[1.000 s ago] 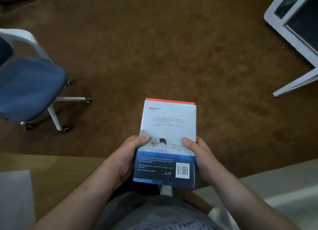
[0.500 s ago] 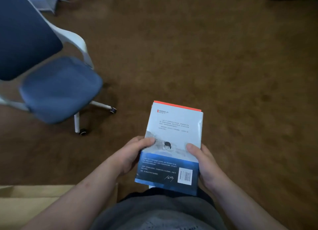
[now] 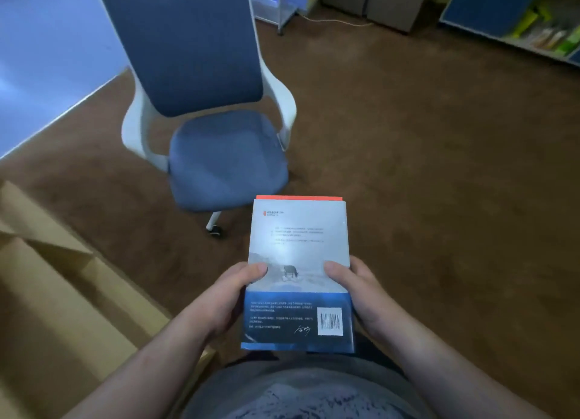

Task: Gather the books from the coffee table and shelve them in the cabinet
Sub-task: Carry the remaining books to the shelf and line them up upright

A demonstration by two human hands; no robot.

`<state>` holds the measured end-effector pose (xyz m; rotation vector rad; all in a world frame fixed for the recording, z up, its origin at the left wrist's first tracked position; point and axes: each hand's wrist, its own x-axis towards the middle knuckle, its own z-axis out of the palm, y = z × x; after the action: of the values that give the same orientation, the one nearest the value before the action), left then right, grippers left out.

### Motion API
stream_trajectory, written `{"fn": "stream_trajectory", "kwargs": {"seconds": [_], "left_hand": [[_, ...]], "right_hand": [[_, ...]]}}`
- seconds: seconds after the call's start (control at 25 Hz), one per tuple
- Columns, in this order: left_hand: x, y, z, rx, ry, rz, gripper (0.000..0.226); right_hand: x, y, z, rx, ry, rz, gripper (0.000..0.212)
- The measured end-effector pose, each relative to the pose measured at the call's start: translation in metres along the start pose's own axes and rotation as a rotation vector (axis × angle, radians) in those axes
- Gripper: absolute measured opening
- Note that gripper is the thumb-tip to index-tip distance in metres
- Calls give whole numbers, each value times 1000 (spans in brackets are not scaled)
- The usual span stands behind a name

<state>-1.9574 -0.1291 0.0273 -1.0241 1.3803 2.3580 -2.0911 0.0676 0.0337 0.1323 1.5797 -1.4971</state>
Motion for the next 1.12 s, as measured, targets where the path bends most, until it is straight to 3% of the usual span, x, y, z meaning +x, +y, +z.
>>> {"fn": "stream_trajectory", "kwargs": {"seconds": [0.08, 0.24, 0.36, 0.56, 0.68, 0.8, 0.84, 1.0, 1.12], "left_hand": [[1, 16, -2, -81, 17, 24, 70], [3, 31, -16, -316, 130, 72, 49], [0, 39, -36, -429, 262, 112, 42], [-5, 52, -89, -550, 448, 182, 58], [-8, 61, -129, -584, 517, 251, 81], [-17, 77, -160, -611, 630, 321, 69], [-21, 80, -170, -644, 670, 333, 68], [-46, 79, -192, -793, 849, 392, 56], [-61, 77, -196, -900, 997, 425, 29]], "right_hand": [[28, -29, 8, -85, -88, 27, 74], [83, -75, 37, -270, -261, 63, 50], [113, -96, 78, -394, -396, 89, 60], [166, -121, 170, -550, -555, 130, 53], [196, -129, 231, -656, -628, 155, 30], [215, -134, 286, -750, -700, 155, 63], [219, -136, 305, -782, -735, 154, 66], [218, -138, 376, -904, -906, 181, 45], [213, -131, 421, -1020, -1023, 182, 66]]}}
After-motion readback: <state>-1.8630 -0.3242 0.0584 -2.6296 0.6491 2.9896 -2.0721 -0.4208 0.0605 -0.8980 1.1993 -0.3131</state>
